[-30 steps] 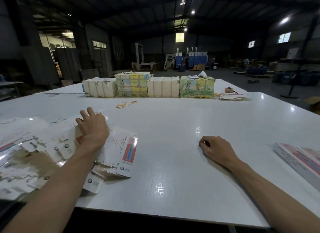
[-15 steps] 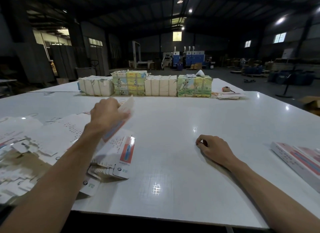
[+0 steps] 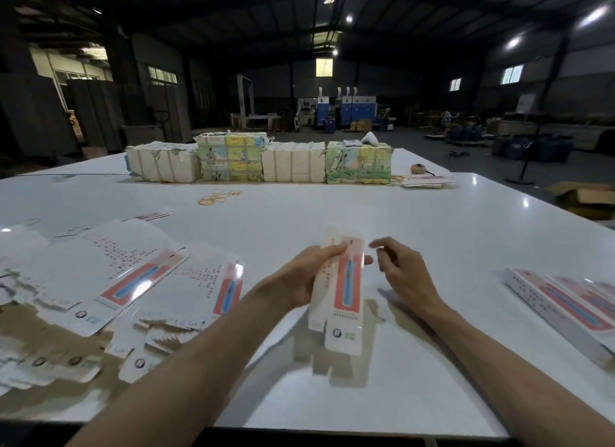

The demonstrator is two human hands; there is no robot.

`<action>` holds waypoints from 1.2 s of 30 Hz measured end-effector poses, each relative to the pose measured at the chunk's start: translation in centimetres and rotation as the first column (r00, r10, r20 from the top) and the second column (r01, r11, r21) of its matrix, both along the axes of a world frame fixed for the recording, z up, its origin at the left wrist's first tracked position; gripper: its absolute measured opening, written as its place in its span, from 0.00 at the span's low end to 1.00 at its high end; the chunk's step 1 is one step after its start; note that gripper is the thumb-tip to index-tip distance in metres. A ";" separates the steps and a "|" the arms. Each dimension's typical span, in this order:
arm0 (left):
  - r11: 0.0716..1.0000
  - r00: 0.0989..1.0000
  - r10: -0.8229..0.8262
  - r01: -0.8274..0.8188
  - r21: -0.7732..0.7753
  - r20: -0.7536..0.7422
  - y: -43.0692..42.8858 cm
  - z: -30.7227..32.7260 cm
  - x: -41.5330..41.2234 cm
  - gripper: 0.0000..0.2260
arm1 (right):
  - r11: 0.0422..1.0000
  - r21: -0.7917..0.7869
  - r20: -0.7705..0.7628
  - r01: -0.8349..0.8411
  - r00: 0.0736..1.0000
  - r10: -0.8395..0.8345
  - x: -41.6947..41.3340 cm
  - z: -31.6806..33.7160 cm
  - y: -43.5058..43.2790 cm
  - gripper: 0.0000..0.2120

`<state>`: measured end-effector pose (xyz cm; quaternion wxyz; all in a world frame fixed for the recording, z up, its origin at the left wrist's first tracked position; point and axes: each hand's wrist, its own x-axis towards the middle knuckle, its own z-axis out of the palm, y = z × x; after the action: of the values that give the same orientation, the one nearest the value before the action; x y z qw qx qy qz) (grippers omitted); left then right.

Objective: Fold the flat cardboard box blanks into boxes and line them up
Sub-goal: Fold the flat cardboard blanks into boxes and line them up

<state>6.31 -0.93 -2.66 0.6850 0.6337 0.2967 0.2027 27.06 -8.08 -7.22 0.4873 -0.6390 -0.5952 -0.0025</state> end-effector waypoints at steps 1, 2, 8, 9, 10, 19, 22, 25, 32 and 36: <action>1.000 0.999 -0.013 0.014 -0.023 0.045 -0.3 -0.8 0.4 0.18 | 0.999 0.048 -0.016 0.000 1.000 0.001 -0.1 0.1 0.0 0.09; 0.999 0.997 -0.019 0.022 -0.034 0.074 -0.6 -1.6 0.7 0.18 | 0.997 0.083 -0.030 0.000 1.000 0.003 -0.2 0.2 0.0 0.09; 0.999 0.981 -0.041 0.046 -0.021 0.192 -1.2 -3.7 1.2 0.25 | 0.994 0.010 0.097 -0.112 0.989 0.110 -0.9 0.6 0.4 0.17; 0.998 0.979 -0.042 0.048 -0.026 0.201 -1.3 -3.8 1.2 0.27 | 0.990 -0.002 0.088 -0.139 0.986 0.138 -1.1 0.7 0.4 0.18; 0.998 0.977 -0.041 0.051 -0.046 0.208 -1.3 -3.8 1.2 0.29 | 0.989 -0.003 0.085 -0.150 0.985 0.150 -1.1 0.8 0.4 0.18; 0.985 0.965 -0.040 0.081 -0.150 0.259 -1.1 -3.9 1.0 0.37 | 0.986 0.019 0.095 -0.166 0.982 0.163 -1.5 2.0 -0.1 0.08; 0.984 0.960 -0.094 0.130 -0.121 0.264 -1.1 -3.9 0.9 0.34 | 0.986 0.010 -0.046 -0.167 0.985 0.168 -1.5 2.8 0.0 0.05; 0.981 0.954 -0.148 0.175 -0.081 0.261 -1.0 -3.6 1.2 0.36 | 0.976 0.009 -0.266 -0.219 0.940 0.213 -1.2 3.6 -0.4 0.05; 0.958 0.942 -0.256 0.277 -0.071 0.215 -0.8 -2.8 1.8 0.35 | 0.928 0.007 -0.532 -0.372 0.784 0.319 -0.4 4.7 -1.1 0.06; 0.956 0.949 -0.260 0.279 -0.088 0.181 -1.2 -2.6 1.9 0.33 | 0.879 0.051 -0.642 -0.474 0.658 0.392 -0.7 4.7 -1.5 0.12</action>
<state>8.20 -2.15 -5.22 0.7633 0.6095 0.1598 0.1427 26.37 -9.61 -2.51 0.6056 -0.4689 -0.5288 0.3657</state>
